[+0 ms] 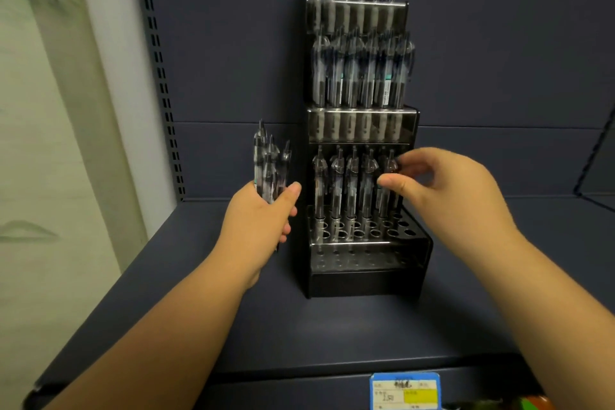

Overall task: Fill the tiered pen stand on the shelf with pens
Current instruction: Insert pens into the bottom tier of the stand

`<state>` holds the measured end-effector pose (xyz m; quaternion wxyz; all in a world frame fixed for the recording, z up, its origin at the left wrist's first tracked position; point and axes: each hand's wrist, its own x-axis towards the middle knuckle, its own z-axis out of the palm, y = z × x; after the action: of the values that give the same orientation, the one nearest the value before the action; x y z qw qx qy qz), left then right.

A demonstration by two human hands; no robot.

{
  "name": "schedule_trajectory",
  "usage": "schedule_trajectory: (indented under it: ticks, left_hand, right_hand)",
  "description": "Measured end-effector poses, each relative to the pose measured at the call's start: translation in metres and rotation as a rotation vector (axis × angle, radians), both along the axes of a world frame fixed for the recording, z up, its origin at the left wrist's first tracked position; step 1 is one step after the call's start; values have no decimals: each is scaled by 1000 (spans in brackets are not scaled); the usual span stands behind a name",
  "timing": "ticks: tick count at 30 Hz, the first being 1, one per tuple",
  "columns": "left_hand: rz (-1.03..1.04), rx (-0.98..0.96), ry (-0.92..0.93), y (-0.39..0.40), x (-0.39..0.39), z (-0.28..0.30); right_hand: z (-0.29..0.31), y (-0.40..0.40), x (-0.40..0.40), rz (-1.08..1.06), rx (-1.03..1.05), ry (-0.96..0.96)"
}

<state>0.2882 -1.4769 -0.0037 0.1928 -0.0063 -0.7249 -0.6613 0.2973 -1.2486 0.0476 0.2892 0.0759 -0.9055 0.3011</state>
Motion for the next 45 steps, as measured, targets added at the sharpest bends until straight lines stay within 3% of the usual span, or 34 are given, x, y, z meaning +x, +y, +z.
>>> schedule_trajectory:
  ticks: [3, 5, 12, 22, 27, 32, 37, 45]
  left_hand:
    - [-35, -21, 18, -5, 4, 1]
    - [-63, -16, 40, -6, 7, 2]
    - [-101, -6, 182, -3, 18, 9]
    - [-160, -2, 241, -6, 17, 13]
    - [-173, 9, 220, -4, 15, 11]
    - [-14, -41, 160, -6, 7, 3]
    - [117, -78, 114, -9, -1, -1]
    - [223, -78, 26, 13, -20, 3]
  right_hand:
    - [1, -9, 18, -40, -3, 216]
    - [1, -27, 26, 29, -3, 244]
    - [1, -103, 27, 270, -16, 94]
    - [7, -112, 20, 428, -312, -8]
    - [20, -112, 22, 385, -349, 161]
    - [58, -72, 28, 416, -570, 378]
    - [67, -14, 35, 345, -604, 505]
    - [31, 42, 3, 227, -488, 182]
